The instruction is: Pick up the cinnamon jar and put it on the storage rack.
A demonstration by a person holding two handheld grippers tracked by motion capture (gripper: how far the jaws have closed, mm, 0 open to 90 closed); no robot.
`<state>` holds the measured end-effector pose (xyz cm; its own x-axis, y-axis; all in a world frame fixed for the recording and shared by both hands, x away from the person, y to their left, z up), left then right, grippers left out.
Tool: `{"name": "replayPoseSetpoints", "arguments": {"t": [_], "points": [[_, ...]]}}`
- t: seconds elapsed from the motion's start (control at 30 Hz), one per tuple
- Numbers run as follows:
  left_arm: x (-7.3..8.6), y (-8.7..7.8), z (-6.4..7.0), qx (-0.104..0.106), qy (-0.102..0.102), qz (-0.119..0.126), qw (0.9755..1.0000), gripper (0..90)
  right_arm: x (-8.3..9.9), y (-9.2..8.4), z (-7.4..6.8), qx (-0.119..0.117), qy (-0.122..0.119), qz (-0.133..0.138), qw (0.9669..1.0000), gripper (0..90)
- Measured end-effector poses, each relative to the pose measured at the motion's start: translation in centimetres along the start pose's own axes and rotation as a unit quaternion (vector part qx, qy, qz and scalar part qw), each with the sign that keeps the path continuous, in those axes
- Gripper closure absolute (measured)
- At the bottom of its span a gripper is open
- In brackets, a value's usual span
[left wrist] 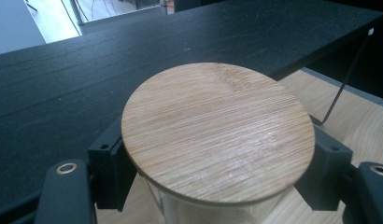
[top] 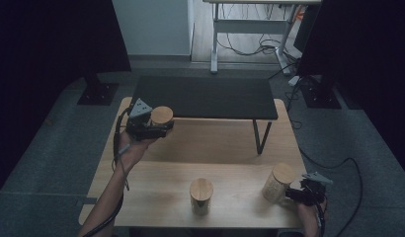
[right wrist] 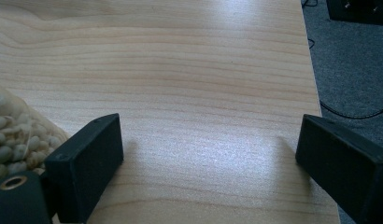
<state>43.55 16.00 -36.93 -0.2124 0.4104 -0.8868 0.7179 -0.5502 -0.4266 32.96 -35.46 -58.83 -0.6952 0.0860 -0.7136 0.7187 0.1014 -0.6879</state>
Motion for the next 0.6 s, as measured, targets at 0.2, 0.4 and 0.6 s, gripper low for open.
{"name": "replayPoseSetpoints", "arguments": {"t": [0.2, 0.4, 0.6], "points": [[-0.6, -0.2, -0.5, -0.001, -0.001, 0.0, 1.0, 25.6, 0.0, 0.0, 0.0, 0.0, 0.0, 0.0, 1.0, 7.1], [-1.3, -0.4, -1.0, -0.002, 0.0, 0.0, 1.0, 25.7, 0.0, 0.0, 0.0, 0.0, 0.0, 0.0, 1.0, 7.1], [-1.9, -0.5, -1.4, -0.001, -0.004, 0.003, 1.0, 25.7, 0.0, 0.0, 0.0, 0.0, 0.0, 0.0, 1.0, 7.1]]}}
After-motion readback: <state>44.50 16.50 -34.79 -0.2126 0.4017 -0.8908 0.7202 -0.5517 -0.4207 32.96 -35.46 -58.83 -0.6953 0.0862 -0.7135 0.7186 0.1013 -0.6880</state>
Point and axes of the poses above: each handheld gripper's, and its own axes: y roughly forward along the jaws, x roughly out of its underside, z roughly to its right, the point moved 4 cm from there along y, roughly forward along the jaws, and after that the axes turned 9 degrees about y, right-handed, at the moved point
